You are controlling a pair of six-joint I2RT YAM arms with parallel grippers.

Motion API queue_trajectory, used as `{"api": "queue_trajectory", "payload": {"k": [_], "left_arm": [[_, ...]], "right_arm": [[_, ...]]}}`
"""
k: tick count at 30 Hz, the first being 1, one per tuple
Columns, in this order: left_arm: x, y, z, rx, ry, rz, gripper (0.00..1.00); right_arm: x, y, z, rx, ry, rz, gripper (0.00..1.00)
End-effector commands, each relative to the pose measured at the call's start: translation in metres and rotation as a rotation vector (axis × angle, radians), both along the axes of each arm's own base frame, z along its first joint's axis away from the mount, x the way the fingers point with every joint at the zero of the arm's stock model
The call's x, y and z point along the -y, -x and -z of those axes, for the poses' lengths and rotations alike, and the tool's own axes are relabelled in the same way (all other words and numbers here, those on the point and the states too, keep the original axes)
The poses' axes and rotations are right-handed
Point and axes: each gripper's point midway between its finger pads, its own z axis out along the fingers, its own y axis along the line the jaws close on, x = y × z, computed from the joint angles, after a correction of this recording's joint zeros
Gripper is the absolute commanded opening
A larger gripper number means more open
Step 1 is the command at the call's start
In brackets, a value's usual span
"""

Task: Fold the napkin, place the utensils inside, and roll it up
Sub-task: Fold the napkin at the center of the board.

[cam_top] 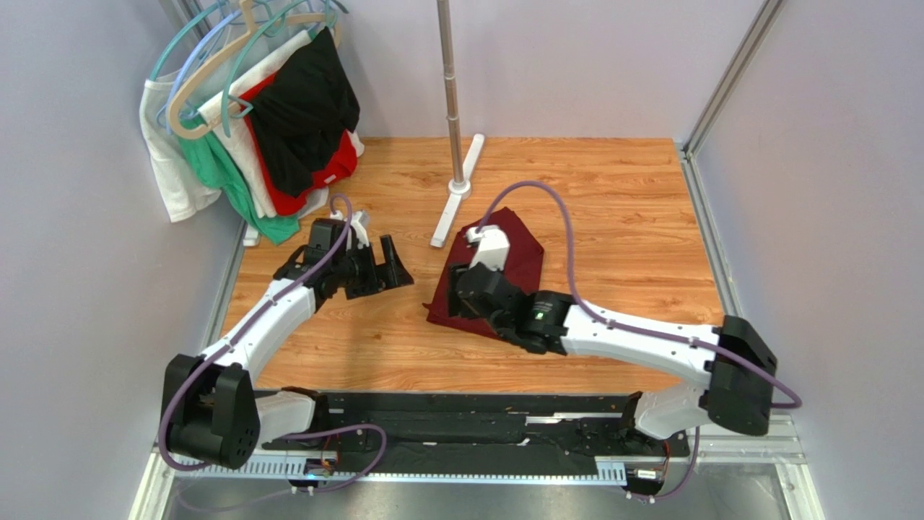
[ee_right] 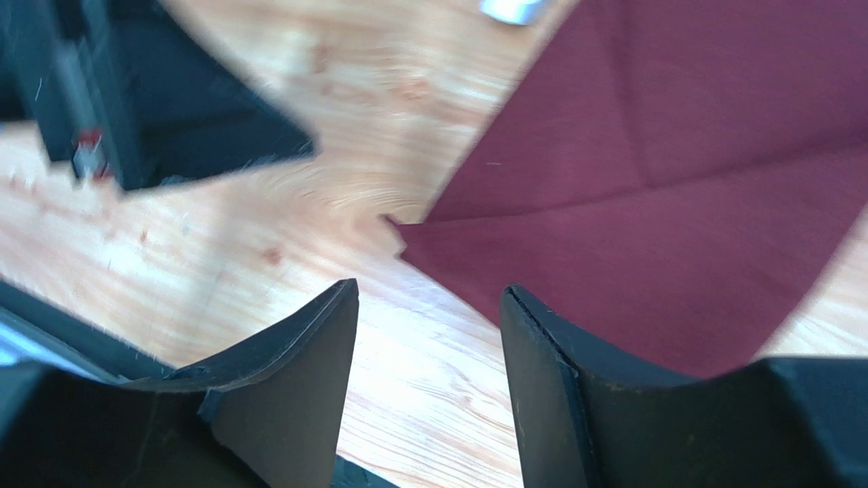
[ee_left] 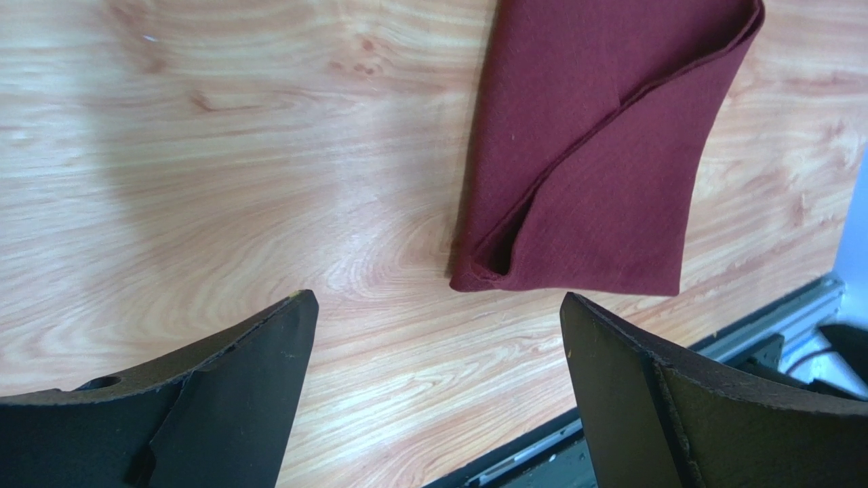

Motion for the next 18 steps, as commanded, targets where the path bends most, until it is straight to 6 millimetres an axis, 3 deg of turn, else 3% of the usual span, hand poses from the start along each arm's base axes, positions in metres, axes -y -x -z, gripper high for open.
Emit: {"api": "queue_trajectory", "payload": {"k": [1,3,10,18], "left_arm": [[0.031,-0.005,-0.003,0.063,0.111,0.079,0.98],[0.04,-0.003,0.001,0.058,0.13,0.1,0.98],[0.048,-0.003,0.02,0.056,0.136,0.137,0.98],[0.056,-0.001,0.042,0.022,0.181,0.155,0.95]], "right_arm": [[0.066,0.003,0.038,-0.193,0.005,0.156,0.58],[0.088,-0.002,0.042,-0.251,-0.074,0.238,0.59],[0.15,0.024,0.07,-0.355,-0.167,0.375,0.68],[0.151,0.028,0.096,-0.457,-0.284,0.404,0.69]]}}
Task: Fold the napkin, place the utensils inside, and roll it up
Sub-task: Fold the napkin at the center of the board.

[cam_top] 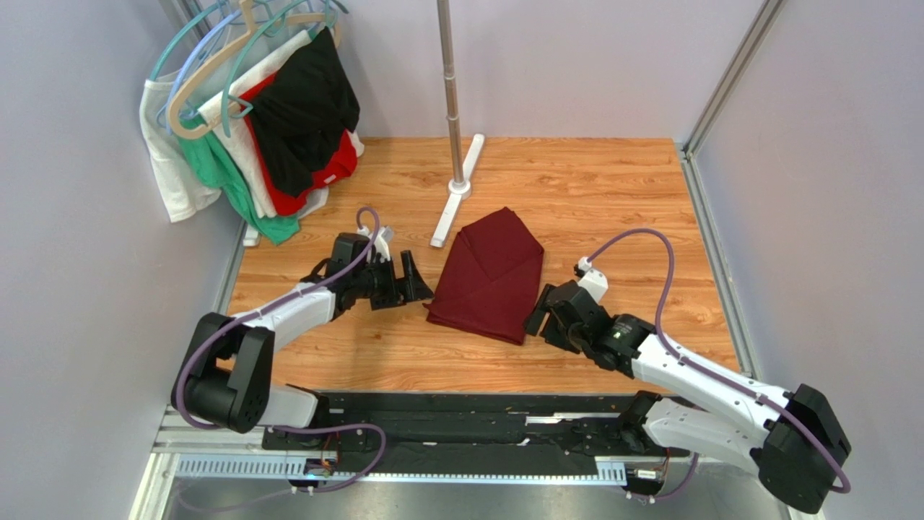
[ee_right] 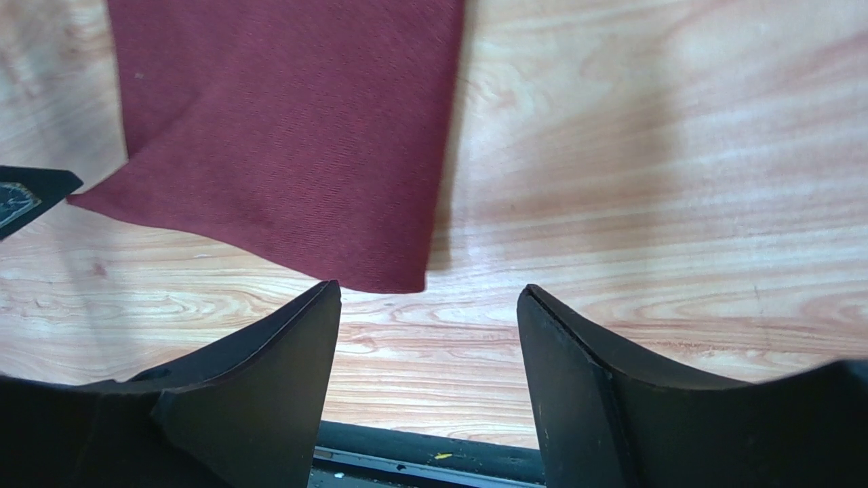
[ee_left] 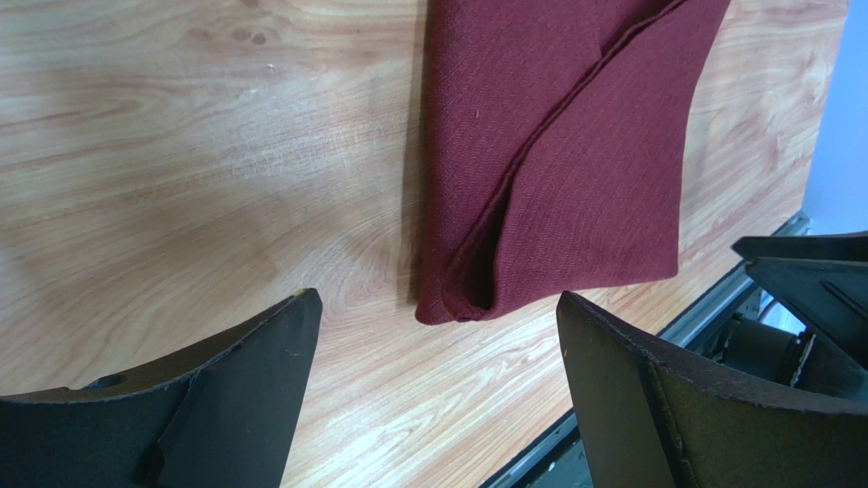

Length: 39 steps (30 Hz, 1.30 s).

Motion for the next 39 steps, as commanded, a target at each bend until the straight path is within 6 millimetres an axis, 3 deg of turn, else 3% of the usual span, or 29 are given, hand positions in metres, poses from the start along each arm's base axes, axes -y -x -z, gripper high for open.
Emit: {"api": "queue_trajectory", "payload": {"k": [1,5,12,18,26,29,36,39], "left_arm": [[0.011,-0.008,-0.003,0.042,0.063,0.025,0.94],[0.011,-0.006,0.005,0.026,0.059,0.026,0.9],[0.009,-0.002,0.012,0.016,0.056,0.019,0.87],[0.009,-0.002,0.012,0.011,0.054,0.019,0.87],[0.008,-0.001,0.013,0.01,0.052,0.025,0.86],[0.008,0.0,0.014,0.006,0.052,0.024,0.86],[0.008,0.001,0.015,0.004,0.052,0.026,0.86],[0.008,0.002,0.015,0.008,0.052,0.027,0.86]], "right_arm": [[-0.014,-0.003,0.005,-0.039,-0.139,0.033,0.69],[-0.024,-0.016,0.009,-0.044,-0.237,0.044,0.69],[-0.043,-0.018,0.025,-0.109,-0.316,0.03,0.68],[-0.03,-0.01,0.038,-0.139,-0.297,0.072,0.66],[-0.032,-0.011,0.044,-0.143,-0.31,0.074,0.64],[-0.032,-0.011,0.046,-0.151,-0.303,0.07,0.6],[-0.027,-0.007,0.058,-0.186,-0.28,0.086,0.34],[-0.025,-0.006,0.062,-0.191,-0.273,0.096,0.28]]}}
